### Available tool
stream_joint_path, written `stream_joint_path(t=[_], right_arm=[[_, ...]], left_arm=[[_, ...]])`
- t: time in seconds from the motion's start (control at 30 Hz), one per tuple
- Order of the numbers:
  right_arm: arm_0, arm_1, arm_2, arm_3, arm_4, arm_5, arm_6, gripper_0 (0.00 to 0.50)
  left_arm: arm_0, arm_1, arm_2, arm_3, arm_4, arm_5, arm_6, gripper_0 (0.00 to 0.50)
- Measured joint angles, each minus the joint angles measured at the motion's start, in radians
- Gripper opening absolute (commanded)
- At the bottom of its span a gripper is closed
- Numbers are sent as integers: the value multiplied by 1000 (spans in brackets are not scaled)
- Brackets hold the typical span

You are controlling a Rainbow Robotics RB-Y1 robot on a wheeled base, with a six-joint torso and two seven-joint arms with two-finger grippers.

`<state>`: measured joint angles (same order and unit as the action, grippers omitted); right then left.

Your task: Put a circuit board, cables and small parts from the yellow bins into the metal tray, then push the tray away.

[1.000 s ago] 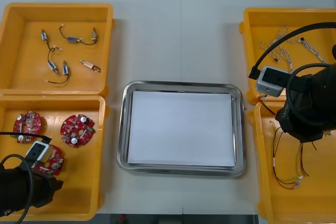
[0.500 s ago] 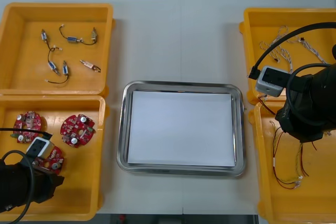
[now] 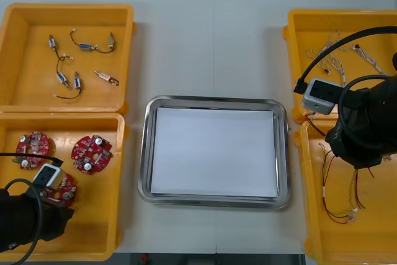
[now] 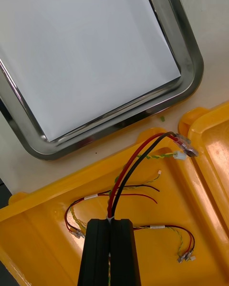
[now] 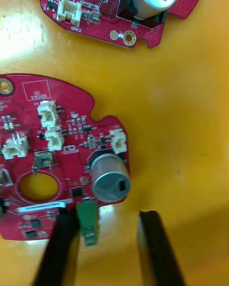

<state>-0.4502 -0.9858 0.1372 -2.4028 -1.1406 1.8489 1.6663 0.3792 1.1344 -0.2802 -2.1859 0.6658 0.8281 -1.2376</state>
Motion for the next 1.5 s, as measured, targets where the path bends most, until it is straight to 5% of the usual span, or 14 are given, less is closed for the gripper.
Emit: stream_joint_path(t=[0.67,0.9,1.5], right_arm=[[0,0,0,-4,0,0,0,0],[0,0,0,-4,0,0,0,0],[0,0,0,-5,0,0,0,0]], left_arm=[[-18,10,-20,9,-16,-20,0,0],[-28,30,-15,9,40,-14,0,0],[-30,29,296,-169,234,408,0,0]])
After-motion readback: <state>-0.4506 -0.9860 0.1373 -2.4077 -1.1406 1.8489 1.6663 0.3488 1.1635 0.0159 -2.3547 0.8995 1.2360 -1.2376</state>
